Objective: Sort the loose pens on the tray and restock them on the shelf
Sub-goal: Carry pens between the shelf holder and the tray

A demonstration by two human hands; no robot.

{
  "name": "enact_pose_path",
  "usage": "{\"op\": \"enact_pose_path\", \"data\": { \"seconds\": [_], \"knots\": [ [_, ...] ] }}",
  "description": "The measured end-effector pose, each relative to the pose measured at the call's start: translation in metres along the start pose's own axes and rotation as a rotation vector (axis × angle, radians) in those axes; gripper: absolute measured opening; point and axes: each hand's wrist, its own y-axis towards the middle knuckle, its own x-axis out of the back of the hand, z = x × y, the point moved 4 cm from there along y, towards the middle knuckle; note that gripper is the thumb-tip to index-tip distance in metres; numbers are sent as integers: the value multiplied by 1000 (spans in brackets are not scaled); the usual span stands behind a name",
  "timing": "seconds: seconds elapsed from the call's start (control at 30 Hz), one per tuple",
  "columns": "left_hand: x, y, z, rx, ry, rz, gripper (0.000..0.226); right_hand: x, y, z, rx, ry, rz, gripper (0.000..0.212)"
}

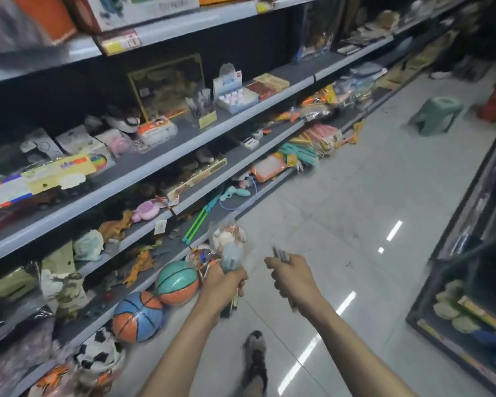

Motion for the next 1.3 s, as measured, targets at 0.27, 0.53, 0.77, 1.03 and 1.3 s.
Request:
{"op": "enact_pose_path", "data": {
  "seconds": [0.27, 0.53, 0.77, 1.03, 1.3],
  "knots": [
    [-17, 131, -112, -36, -56, -96, 6, 18, 153, 91, 27, -10, 21, 17],
    [-48, 256, -194, 29, -113, -164, 8, 34, 305, 168, 43, -3, 111, 31],
    [-87, 345, -269, 34, -200, -368, 9, 51, 433, 236, 79, -39, 265, 34],
    [-102, 396, -324, 47, -324, -530, 12, 23, 523, 305, 155, -140, 415, 33],
    [-50, 451, -342, 68, -356, -681, 15, -64, 581, 355, 83, -26, 518, 35]
  ]
}}
